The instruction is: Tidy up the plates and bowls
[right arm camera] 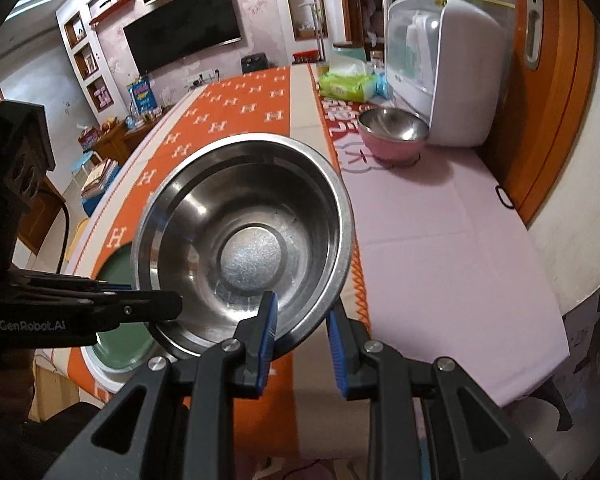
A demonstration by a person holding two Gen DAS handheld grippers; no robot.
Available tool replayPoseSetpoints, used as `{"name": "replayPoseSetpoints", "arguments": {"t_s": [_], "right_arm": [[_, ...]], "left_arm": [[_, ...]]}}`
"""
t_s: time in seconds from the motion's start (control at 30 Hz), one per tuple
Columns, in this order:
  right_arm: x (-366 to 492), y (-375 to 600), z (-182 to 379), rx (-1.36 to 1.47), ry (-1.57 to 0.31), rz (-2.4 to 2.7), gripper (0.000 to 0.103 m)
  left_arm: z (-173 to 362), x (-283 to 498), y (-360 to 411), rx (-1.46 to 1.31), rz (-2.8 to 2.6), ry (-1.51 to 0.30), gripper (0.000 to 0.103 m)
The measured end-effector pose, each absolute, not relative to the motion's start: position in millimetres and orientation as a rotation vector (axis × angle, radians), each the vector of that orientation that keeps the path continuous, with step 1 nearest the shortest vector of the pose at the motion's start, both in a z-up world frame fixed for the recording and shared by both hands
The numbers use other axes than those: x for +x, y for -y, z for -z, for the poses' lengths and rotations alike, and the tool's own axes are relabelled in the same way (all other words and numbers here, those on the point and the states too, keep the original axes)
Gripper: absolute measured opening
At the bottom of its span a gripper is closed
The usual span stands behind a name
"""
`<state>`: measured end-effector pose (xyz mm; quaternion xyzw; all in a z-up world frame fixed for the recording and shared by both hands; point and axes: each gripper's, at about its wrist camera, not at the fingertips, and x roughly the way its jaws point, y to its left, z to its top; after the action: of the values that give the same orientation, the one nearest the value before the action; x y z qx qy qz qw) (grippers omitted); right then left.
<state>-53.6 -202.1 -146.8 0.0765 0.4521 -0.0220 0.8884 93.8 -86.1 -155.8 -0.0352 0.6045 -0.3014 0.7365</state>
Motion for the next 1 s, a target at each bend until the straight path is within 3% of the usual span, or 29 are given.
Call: {"name": "replayPoseSetpoints", "arguments": {"t_s": [1.0], "right_arm": [[-46, 222, 221, 0.147, -1.236, -0.093, 0.030]], "left_arm": [[237, 78, 118, -0.065, 0.432, -1.560, 0.024]]}}
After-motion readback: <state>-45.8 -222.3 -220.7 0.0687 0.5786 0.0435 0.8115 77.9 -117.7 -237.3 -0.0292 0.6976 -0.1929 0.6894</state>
